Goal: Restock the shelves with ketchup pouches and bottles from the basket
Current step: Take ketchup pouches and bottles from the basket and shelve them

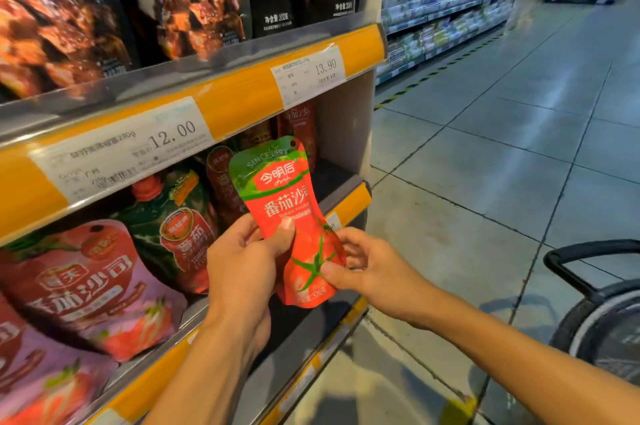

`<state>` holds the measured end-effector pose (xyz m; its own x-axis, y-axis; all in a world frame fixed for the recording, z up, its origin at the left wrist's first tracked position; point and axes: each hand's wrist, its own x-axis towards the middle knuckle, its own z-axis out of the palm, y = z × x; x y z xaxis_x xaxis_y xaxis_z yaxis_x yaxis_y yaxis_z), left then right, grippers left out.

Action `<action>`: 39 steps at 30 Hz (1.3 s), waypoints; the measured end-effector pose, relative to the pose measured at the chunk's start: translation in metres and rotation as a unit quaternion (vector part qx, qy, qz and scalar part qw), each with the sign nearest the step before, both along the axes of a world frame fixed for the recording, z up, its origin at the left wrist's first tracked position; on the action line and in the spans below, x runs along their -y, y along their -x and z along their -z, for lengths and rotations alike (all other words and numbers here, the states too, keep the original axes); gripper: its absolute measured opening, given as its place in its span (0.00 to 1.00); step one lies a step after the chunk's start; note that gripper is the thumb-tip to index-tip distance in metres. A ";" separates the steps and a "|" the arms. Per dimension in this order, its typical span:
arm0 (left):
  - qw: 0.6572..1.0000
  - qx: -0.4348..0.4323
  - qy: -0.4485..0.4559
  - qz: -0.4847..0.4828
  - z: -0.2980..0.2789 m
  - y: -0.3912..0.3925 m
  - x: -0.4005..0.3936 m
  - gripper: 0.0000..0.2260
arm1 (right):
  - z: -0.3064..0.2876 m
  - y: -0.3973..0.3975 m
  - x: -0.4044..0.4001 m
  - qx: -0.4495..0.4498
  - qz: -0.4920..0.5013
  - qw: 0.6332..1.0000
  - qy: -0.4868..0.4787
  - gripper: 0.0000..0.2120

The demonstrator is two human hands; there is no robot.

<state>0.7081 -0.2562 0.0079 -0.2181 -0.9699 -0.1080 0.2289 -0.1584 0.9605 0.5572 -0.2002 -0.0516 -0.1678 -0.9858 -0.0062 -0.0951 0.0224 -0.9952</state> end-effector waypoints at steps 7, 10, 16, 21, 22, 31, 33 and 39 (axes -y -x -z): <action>0.926 0.329 0.184 0.025 0.017 -0.001 0.006 0.13 | -0.016 0.025 0.023 0.024 0.086 0.996 0.017 0.06; 0.786 0.547 0.273 0.096 0.036 -0.009 0.008 0.24 | -0.026 0.035 0.050 -0.015 0.124 0.992 0.029 0.07; 0.672 0.658 0.323 0.110 0.051 -0.015 0.009 0.33 | -0.024 0.044 0.107 -0.099 0.123 0.986 0.048 0.07; 0.660 0.672 0.317 0.111 0.057 -0.012 0.004 0.37 | -0.008 0.053 0.140 -0.291 0.091 0.952 -0.013 0.26; 0.658 0.674 0.317 0.109 0.058 -0.011 0.003 0.37 | -0.007 0.055 0.144 -0.306 0.085 0.948 -0.024 0.27; 0.683 0.648 0.326 0.087 0.061 -0.012 0.000 0.32 | 0.000 0.053 0.150 -0.419 0.126 0.898 -0.045 0.23; 0.702 0.625 0.334 0.073 0.060 -0.015 0.001 0.26 | -0.002 0.048 0.140 -0.387 0.169 0.906 -0.001 0.21; 0.738 0.580 0.343 0.032 0.058 -0.020 0.005 0.17 | -0.008 0.025 0.104 -0.499 0.063 0.852 0.148 0.07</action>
<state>0.7276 -0.2613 -0.0505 -0.4127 -0.8752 0.2524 -0.7974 0.4811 0.3642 0.5322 -0.3040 -0.0432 -0.0488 -0.8936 0.4463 -0.9119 -0.1424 -0.3849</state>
